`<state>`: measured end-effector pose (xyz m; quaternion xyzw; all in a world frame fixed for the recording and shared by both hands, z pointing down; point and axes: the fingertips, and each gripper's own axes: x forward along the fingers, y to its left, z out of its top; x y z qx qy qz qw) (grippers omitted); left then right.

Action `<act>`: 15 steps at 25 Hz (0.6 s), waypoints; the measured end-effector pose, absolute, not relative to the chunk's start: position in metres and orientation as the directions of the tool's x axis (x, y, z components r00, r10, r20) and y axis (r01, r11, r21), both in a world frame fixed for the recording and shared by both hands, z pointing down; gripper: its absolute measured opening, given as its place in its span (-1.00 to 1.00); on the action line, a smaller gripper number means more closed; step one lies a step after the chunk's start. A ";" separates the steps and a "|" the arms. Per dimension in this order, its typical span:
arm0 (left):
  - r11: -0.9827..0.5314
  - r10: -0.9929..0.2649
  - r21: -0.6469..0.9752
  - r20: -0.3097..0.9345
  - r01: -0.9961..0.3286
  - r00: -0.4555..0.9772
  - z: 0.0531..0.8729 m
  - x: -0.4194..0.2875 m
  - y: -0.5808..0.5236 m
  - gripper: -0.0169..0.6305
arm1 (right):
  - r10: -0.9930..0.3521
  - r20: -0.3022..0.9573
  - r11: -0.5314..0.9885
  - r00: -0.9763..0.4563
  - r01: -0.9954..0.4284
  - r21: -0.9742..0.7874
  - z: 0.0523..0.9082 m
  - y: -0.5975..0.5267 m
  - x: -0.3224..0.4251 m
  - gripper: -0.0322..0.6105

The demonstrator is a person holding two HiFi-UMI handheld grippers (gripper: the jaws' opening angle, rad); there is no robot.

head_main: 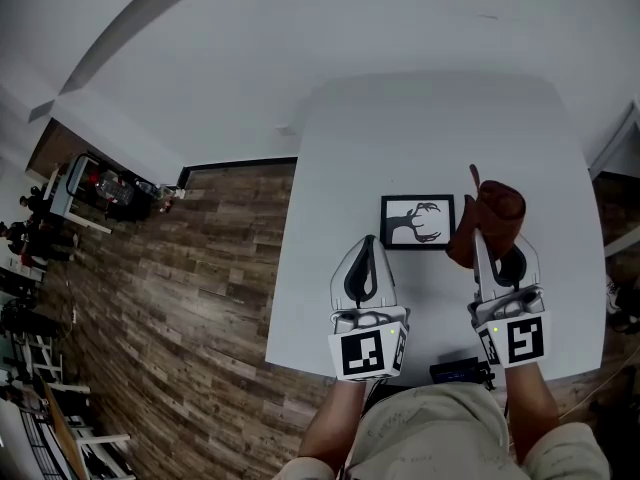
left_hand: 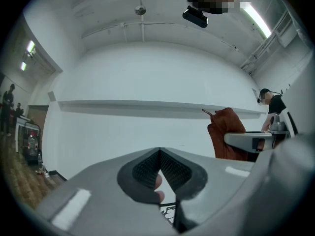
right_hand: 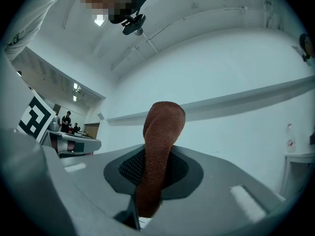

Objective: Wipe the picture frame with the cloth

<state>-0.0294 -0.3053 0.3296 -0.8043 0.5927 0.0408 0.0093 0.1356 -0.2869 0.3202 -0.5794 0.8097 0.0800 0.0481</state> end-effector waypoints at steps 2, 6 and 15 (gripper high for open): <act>-0.297 -0.952 0.034 -0.079 -0.954 0.294 0.329 -0.029 -0.304 -0.95 | -0.933 -0.166 0.313 -0.321 -0.947 0.072 0.321 -0.286 0.137 -0.63; -0.301 -0.951 0.036 -0.084 -0.953 0.298 0.326 -0.028 -0.301 -0.95 | -0.935 -0.160 0.310 -0.318 -0.948 0.073 0.323 -0.284 0.138 -0.63; -0.298 -0.952 0.039 -0.081 -0.954 0.294 0.327 -0.030 -0.300 -0.95 | -0.937 -0.147 0.311 -0.318 -0.948 0.065 0.327 -0.286 0.138 -0.63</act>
